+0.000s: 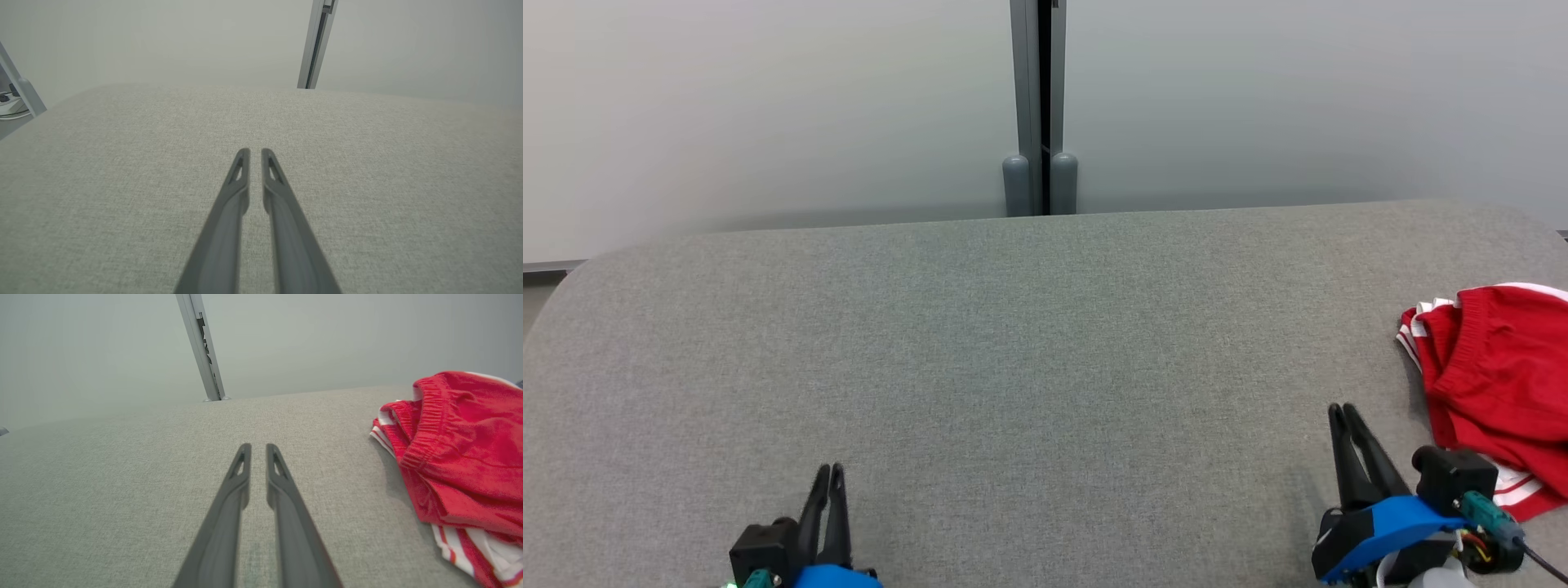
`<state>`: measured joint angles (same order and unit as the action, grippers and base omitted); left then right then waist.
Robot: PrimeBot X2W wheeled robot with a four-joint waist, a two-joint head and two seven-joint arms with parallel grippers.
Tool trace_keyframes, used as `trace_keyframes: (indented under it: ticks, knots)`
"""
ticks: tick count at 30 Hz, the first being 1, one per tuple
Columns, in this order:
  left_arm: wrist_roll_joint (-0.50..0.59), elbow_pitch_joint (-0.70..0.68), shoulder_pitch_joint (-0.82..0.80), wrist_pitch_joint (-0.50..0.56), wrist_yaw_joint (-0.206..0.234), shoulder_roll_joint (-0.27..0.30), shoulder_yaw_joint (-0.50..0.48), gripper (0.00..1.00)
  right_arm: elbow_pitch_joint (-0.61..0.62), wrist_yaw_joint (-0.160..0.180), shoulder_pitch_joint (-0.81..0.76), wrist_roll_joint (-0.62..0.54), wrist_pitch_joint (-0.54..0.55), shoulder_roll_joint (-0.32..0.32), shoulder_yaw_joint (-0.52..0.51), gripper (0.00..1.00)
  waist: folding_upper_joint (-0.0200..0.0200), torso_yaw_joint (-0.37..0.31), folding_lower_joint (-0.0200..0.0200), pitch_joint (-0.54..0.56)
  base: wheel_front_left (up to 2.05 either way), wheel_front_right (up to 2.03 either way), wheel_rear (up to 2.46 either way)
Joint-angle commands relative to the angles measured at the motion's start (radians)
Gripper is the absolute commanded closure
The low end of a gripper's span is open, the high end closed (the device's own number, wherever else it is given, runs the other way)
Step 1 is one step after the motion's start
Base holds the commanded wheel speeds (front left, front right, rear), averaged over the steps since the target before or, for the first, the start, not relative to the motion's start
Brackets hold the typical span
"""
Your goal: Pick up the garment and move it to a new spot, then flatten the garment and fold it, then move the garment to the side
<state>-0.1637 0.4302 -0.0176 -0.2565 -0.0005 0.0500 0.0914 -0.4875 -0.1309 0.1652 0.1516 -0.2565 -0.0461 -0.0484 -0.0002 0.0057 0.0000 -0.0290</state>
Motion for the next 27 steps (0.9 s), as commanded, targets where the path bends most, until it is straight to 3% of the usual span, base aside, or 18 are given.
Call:
trace_keyframes:
  ticks: [1,27]
  knots:
    - [-0.004,0.003,0.001,0.001,0.000,0.000,-0.001,1.00,-0.003,0.000,0.000,0.003,0.002,0.000,-0.001,1.00,0.0000,0.000,0.0000,0.000,0.00,0.00,0.00]
    - [-0.465,-0.057,-0.031,0.120,-0.042,0.000,-0.067,1.00,0.076,0.000,-0.019,0.468,0.120,-0.002,-0.022,1.00,0.0001,-0.001,0.0000,0.005,0.00,0.00,0.00]
